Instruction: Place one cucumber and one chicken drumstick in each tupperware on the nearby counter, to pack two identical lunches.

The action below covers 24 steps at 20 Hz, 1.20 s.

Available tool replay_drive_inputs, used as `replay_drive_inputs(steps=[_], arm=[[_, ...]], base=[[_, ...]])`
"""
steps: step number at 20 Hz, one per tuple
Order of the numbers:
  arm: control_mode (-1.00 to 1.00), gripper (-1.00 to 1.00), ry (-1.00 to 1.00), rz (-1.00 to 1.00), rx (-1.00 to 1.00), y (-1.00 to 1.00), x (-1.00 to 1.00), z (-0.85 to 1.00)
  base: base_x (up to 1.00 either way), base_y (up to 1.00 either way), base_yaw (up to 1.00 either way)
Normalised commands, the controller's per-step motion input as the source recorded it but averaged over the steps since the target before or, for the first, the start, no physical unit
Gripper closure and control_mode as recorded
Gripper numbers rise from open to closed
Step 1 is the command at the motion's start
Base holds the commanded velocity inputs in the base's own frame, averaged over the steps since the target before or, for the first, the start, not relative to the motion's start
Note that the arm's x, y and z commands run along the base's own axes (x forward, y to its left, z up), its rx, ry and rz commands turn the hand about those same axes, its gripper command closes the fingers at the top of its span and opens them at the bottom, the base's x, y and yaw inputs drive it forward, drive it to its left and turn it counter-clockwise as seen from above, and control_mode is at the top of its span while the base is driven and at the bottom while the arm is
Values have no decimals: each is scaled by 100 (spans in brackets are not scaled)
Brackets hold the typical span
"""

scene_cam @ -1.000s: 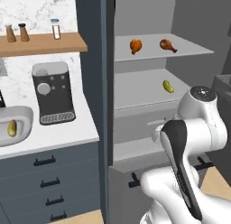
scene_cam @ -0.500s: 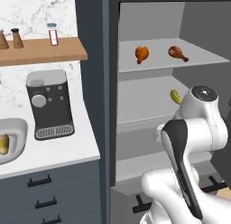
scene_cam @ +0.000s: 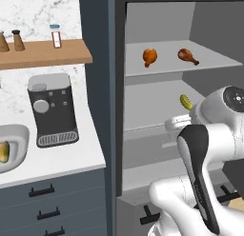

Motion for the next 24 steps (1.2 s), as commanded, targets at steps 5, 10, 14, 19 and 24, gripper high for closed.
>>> replay_drive_inputs(steps=[5,10,14,19,24], arm=[[-100,-100,-11,0,5,0,49,95],[-100,-100,-3,0,1,3,50,87],[-100,-100,-1,0,0,0,54,50],[-100,-100,0,0,4,0,74,8],[-100,-100,0,0,11,0,87,0]], base=[[0,0,0],[0,0,0],[0,0,0],[0,0,0],[0,0,0]])
